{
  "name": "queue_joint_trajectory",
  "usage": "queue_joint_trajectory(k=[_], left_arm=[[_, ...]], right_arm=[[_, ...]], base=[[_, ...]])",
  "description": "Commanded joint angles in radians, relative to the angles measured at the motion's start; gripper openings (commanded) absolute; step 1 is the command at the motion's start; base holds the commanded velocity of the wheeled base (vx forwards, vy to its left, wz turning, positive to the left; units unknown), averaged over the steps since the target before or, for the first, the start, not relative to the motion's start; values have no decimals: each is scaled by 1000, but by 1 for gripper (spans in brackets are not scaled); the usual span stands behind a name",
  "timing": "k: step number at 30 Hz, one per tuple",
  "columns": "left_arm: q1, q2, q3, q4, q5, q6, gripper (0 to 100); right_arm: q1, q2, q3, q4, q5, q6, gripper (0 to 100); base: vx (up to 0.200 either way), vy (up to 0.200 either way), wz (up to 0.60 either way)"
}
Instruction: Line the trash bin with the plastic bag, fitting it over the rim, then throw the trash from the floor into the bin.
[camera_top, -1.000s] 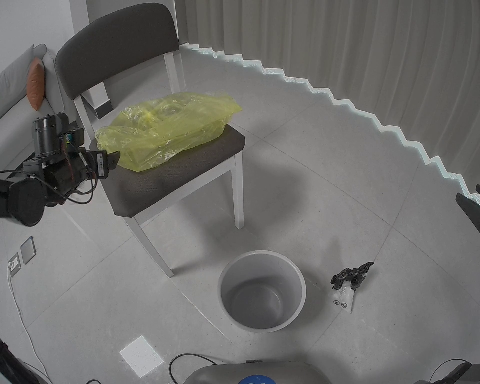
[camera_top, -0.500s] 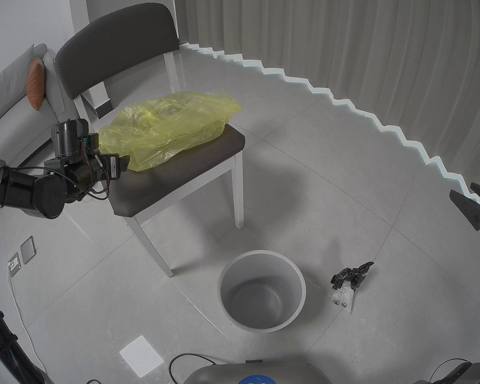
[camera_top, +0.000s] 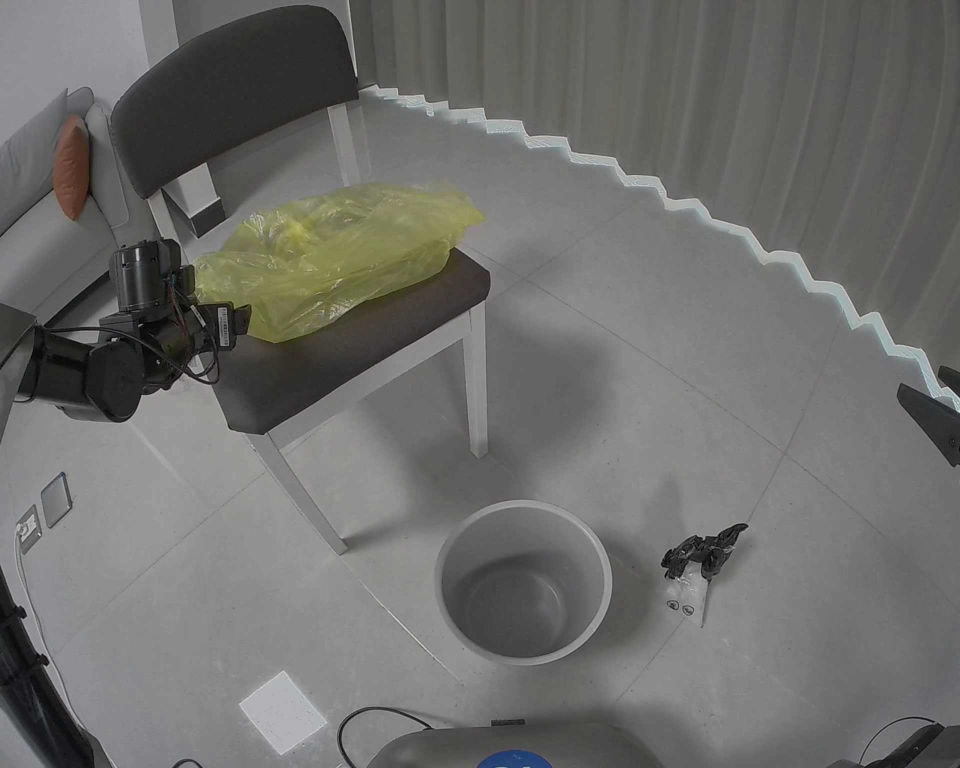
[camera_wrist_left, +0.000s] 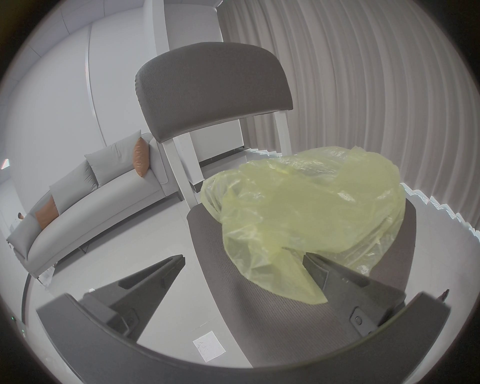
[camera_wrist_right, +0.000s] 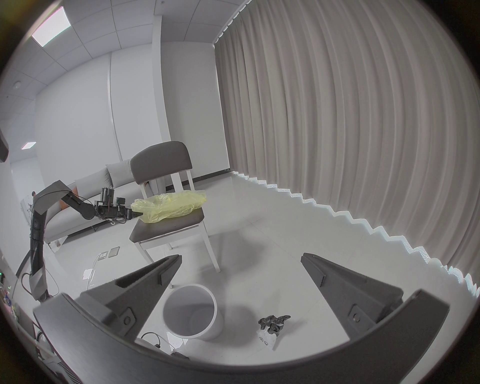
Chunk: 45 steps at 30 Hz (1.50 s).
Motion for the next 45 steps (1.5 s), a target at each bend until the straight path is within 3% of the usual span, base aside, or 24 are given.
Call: queue_joint_trajectory(k=[1, 28, 29, 45], left_arm=[[7, 38, -25, -1, 0, 0, 100], [36, 81, -74, -100, -9, 2, 100], [36, 81, -74, -100, -9, 2, 0], [32, 66, -68, -101, -4, 0, 0]], right_arm=[[1, -7, 1, 0, 2, -1, 100], [4, -8, 5, 0, 31, -19, 100], [4, -8, 5, 0, 31, -19, 100], [11, -2, 7, 0, 31, -19, 100]], base=[[0, 0, 0], [0, 0, 0], [0, 0, 0], [0, 0, 0]])
